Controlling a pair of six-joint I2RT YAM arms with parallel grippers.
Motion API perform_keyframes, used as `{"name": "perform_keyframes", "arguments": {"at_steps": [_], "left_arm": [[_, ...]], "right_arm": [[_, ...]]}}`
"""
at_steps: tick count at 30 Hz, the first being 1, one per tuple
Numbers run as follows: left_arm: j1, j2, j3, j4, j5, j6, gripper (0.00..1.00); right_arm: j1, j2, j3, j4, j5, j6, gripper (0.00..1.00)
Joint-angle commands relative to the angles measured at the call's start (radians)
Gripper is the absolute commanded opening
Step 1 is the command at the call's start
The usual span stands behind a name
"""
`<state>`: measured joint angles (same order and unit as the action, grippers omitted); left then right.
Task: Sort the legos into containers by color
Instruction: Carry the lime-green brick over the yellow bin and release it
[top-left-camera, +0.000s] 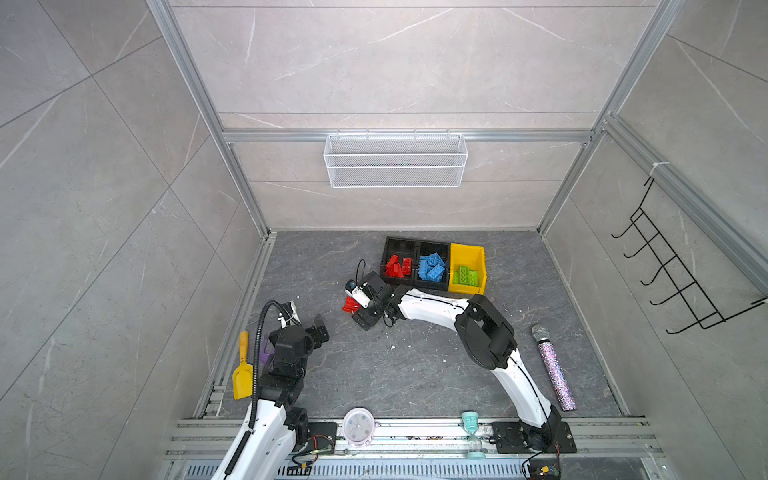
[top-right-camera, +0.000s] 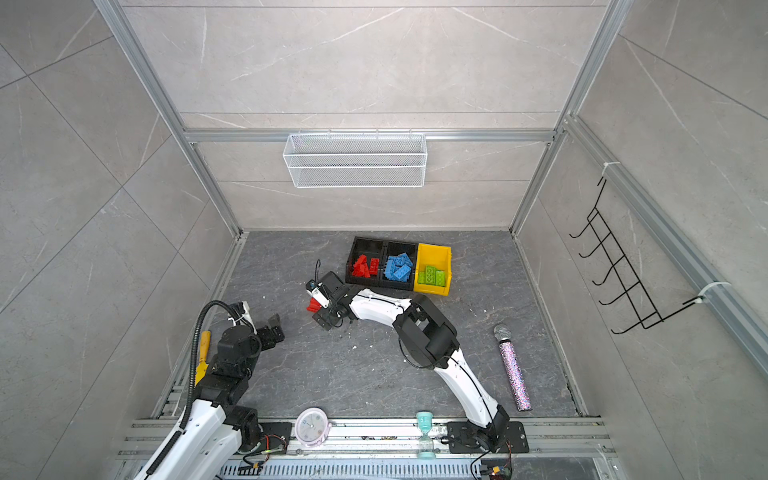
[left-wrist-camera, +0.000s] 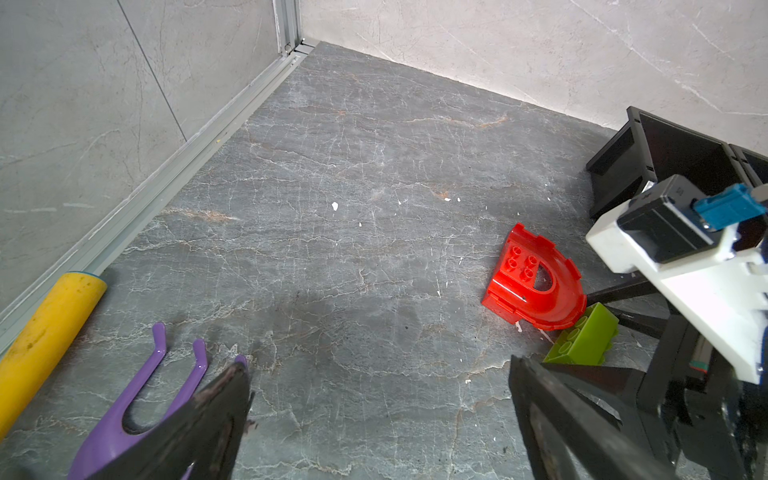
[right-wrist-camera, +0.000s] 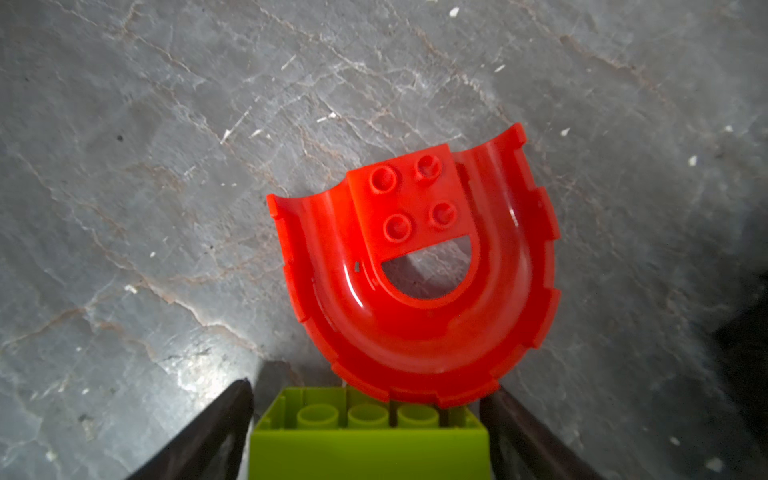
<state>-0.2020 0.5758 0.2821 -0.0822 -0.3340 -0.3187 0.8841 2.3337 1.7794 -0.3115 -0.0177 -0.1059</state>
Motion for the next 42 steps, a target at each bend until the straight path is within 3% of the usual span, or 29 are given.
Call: {"name": "perform_keyframes", "arguments": {"at_steps": [1, 8, 14, 17, 25, 30, 42], "left_arm": [[0.005, -0.002, 0.026, 0.022, 0.006, -0.011, 0.99], [0.004, 0.001, 0.026, 0.022, 0.006, -0.011, 0.99], [0.005, 0.002, 0.027, 0.022, 0.005, -0.011, 0.99], [0.005, 0.004, 0.027, 0.021, 0.004, -0.012, 1.0], [0.005, 0.041, 0.041, 0.029, 0.018, -0.008, 0.99], [0.005, 0.052, 0.046, 0.03, 0.021, -0.008, 0.99], [0.004, 0.041, 0.041, 0.028, 0.012, -0.01, 0.99]], "right_arm": [[-0.007, -0.038, -0.035, 0.023, 0.01, 0.007, 0.8], [-0.055, -0.166, -0.191, 0.104, -0.022, 0.051, 0.66], [-0.12, -0.342, -0.385, 0.177, -0.066, 0.111, 0.62], [-0.213, -0.436, -0.452, 0.171, -0.143, 0.168, 0.62], [-0.487, -0.628, -0.575, 0.127, -0.099, 0.215, 0.6], [-0.604, -0.644, -0.597, 0.143, -0.097, 0.242, 0.59], [-0.699, -0.582, -0.525, 0.13, -0.088, 0.269, 0.59]]}}
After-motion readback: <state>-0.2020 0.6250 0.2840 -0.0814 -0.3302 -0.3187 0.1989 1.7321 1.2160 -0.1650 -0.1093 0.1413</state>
